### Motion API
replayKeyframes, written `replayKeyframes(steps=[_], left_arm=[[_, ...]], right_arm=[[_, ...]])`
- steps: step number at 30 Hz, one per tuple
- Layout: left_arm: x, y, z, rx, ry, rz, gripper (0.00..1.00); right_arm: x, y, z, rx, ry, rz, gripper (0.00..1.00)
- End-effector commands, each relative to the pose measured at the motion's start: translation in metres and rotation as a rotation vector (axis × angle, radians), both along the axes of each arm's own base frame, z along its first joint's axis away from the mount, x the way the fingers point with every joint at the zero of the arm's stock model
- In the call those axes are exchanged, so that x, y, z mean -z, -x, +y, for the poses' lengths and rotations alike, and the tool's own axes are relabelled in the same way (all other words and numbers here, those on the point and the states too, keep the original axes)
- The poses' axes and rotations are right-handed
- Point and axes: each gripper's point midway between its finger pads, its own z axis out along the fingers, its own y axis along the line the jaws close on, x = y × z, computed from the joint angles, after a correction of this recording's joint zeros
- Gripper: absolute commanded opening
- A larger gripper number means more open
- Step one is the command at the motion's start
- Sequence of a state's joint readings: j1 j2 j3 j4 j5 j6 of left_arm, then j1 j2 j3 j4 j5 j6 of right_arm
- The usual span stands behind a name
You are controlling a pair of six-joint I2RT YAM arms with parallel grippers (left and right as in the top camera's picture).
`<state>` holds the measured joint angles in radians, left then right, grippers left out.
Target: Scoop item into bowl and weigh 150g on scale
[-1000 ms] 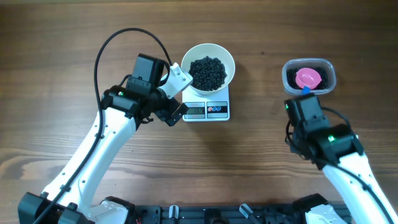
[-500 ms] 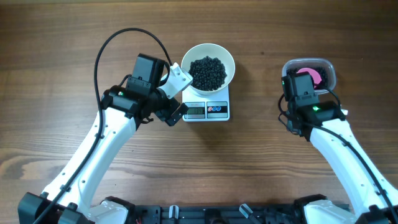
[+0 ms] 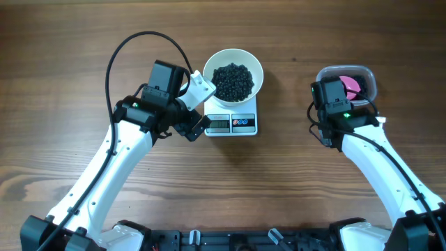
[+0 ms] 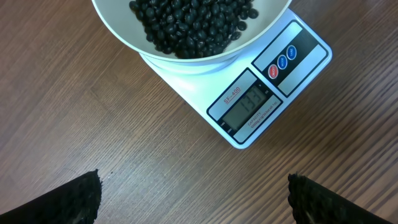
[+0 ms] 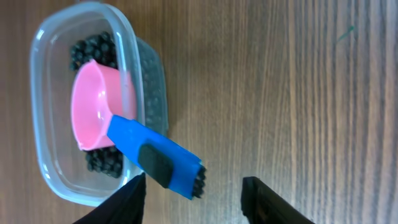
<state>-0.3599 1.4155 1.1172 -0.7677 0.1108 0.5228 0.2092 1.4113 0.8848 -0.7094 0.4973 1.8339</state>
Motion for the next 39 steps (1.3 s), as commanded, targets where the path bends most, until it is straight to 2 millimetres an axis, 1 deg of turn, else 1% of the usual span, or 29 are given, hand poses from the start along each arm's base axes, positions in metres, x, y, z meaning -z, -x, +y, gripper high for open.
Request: replayKeyframes(steps=[1, 5, 8, 10, 13, 15, 19, 21, 27, 29, 31, 32, 36, 38, 39], left_arm=[[-0.002, 0.002, 0.000, 0.020, 0.006, -0.005, 1.00], [-0.002, 0.001, 0.000, 0.020, 0.006, -0.005, 1.00], [-0.002, 0.002, 0.000, 0.020, 0.006, -0.005, 1.00], [-0.002, 0.001, 0.000, 0.020, 0.006, -0.005, 1.00], [-0.002, 0.002, 0.000, 0.020, 0.006, -0.005, 1.00], [-0.002, 0.002, 0.000, 0.020, 0.006, -0.005, 1.00], [-0.002, 0.002, 0.000, 0.020, 0.006, -0.005, 1.00], [-0.002, 0.001, 0.000, 0.020, 0.006, -0.005, 1.00], [-0.002, 0.002, 0.000, 0.020, 0.006, -0.005, 1.00], [-0.002, 0.001, 0.000, 0.020, 0.006, -0.005, 1.00], [-0.002, 0.002, 0.000, 0.020, 0.006, -0.005, 1.00], [-0.002, 0.002, 0.000, 0.020, 0.006, -0.005, 1.00], [-0.002, 0.002, 0.000, 0.020, 0.006, -0.005, 1.00], [-0.002, 0.002, 0.000, 0.020, 0.006, -0.005, 1.00], [-0.002, 0.002, 0.000, 0.020, 0.006, -0.005, 1.00]], right_arm=[[0.002, 0.000, -0.017, 0.024, 0.060, 0.007, 0.49], [0.006, -0.005, -0.027, 0.047, 0.064, -0.002, 0.47], [0.004, -0.020, -0.034, 0.004, 0.081, -0.029, 0.46], [0.008, -0.027, -0.036, -0.002, 0.065, -0.040, 0.46], [0.017, -0.032, -0.032, -0.020, 0.009, -0.036, 0.46], [0.019, -0.040, -0.024, -0.091, -0.023, -0.038, 0.46], [0.021, -0.042, -0.017, -0.117, -0.071, -0.039, 0.47], [0.022, -0.042, -0.016, -0.117, -0.077, -0.039, 0.47], [0.022, -0.041, -0.022, -0.102, -0.046, -0.035, 0.46], [0.024, -0.041, -0.022, -0.102, -0.047, -0.032, 0.40], [0.024, -0.042, -0.022, -0.102, -0.047, -0.032, 0.27], [0.024, -0.042, -0.022, -0.103, -0.046, -0.032, 0.22], [0.023, -0.043, -0.022, -0.112, -0.044, -0.034, 0.14], [0.022, -0.045, -0.020, -0.128, -0.044, -0.039, 0.11], [0.022, -0.046, -0.019, -0.131, -0.050, -0.041, 0.08]])
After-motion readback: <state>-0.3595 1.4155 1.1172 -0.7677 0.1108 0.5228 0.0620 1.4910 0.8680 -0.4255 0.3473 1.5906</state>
